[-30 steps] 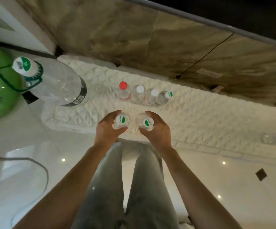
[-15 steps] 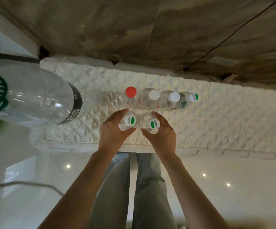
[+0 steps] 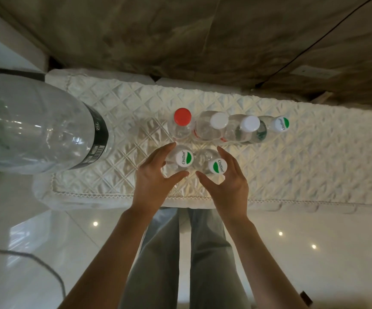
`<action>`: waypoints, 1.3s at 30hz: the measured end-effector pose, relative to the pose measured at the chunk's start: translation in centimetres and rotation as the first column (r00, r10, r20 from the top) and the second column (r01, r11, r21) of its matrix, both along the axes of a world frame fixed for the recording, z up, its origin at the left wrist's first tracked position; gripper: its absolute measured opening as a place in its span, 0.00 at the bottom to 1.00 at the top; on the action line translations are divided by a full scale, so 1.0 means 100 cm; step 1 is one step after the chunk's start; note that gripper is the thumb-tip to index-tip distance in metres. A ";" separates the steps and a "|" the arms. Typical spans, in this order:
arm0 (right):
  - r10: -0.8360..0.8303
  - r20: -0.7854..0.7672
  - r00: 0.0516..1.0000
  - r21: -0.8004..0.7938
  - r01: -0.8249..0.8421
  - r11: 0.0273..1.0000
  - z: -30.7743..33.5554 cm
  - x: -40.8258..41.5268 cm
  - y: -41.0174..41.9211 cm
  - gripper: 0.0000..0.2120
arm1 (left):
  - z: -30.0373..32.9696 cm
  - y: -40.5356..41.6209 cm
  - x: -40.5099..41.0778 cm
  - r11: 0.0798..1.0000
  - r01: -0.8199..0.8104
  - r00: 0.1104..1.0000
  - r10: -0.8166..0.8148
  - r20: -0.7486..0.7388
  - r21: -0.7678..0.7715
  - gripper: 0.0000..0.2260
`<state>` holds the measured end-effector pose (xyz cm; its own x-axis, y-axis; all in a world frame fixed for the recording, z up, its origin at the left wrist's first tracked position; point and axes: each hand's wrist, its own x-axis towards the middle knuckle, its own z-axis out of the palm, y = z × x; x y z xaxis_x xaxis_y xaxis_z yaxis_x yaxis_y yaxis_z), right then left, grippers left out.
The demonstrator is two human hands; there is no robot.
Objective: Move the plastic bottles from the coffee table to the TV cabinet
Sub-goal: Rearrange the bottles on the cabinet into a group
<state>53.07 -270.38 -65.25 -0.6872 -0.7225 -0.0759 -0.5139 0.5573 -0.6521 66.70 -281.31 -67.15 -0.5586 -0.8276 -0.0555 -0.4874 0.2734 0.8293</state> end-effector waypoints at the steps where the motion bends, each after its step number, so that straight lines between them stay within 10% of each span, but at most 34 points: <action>1: -0.004 0.002 1.000 -0.019 0.004 1.000 0.003 0.000 0.001 0.30 | 0.000 0.002 0.001 1.000 0.007 1.000 -0.007 -0.009 0.000 0.30; 39: -0.034 0.070 0.997 -0.115 0.042 0.992 0.013 -0.015 -0.015 0.21 | 0.006 -0.005 -0.015 0.995 -0.078 0.997 0.079 -0.013 0.067 0.29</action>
<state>51.53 -271.87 -63.95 -0.7106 -0.7025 -0.0400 -0.4463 0.4939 -0.7462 65.16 -281.81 -66.59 -0.4935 -0.8635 -0.1038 -0.4918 0.1786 0.8522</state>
